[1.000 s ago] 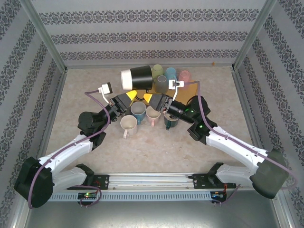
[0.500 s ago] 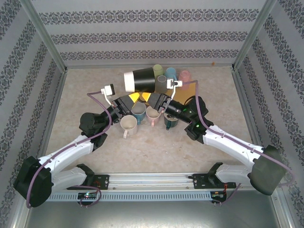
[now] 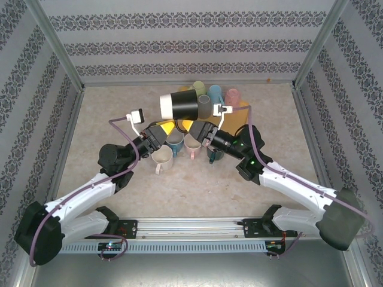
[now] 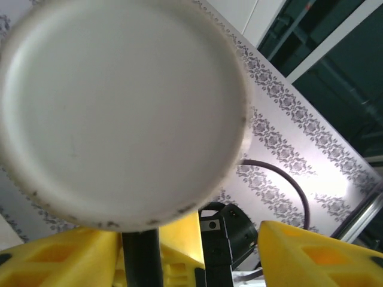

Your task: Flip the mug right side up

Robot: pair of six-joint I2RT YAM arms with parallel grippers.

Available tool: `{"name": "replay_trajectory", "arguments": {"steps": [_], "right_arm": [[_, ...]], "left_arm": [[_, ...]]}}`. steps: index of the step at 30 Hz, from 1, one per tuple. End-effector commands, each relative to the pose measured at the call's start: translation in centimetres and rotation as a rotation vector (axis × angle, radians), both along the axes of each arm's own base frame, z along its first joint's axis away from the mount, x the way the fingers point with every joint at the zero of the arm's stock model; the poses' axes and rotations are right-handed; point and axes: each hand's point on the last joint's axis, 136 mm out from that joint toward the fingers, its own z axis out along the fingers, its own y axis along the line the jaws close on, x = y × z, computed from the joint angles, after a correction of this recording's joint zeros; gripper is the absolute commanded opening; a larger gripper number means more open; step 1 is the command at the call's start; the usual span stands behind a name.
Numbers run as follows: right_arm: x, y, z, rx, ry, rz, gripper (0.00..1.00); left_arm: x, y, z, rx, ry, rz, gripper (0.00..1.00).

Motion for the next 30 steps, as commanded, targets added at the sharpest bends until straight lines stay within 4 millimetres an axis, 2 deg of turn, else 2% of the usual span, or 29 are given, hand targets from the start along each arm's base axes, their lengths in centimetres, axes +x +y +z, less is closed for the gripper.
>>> {"name": "replay_trajectory", "arguments": {"steps": [1,4,6,9,12,16,18,21,25,30], "right_arm": [[-1.1,-3.3,3.3,0.010,-0.140,-0.132,0.00],[-1.0,-5.4,2.1,-0.140,-0.140,-0.247,0.00],[-1.1,-7.2,0.9,-0.262,-0.133,-0.326,0.00],[-1.2,-9.6,-1.2,-0.411,-0.115,-0.416,0.00],[-1.2,-12.5,-3.9,-0.607,-0.061,-0.503,0.00],[-1.4,-16.3,-6.7,-0.884,0.003,-0.592,0.00],[-1.4,-18.7,-7.4,-1.011,0.046,-0.664,0.00],[-1.5,-21.0,-8.6,-1.138,0.081,-0.735,0.00],[-0.9,-21.9,-10.6,-1.286,0.099,-0.759,0.00],[0.8,-21.4,-15.8,-1.410,0.200,-0.691,0.00]], "left_arm": [[-0.3,1.0,-0.3,0.079,-0.028,0.104,0.67],[0.3,2.5,-1.9,0.216,0.035,0.237,0.70],[0.7,4.5,-3.1,0.324,0.087,0.360,0.72],[1.1,7.6,-4.9,0.523,0.174,0.528,0.74],[1.2,9.6,-5.6,0.707,0.215,0.619,0.74],[1.3,10.4,-5.0,0.828,0.186,0.655,0.73],[1.4,10.5,-4.7,0.888,0.164,0.663,0.73],[1.8,10.6,-5.0,0.975,0.135,0.671,0.75],[2.5,10.6,-6.3,1.062,0.076,0.686,0.76],[2.6,10.8,-7.7,1.101,0.017,0.714,0.76]]}}
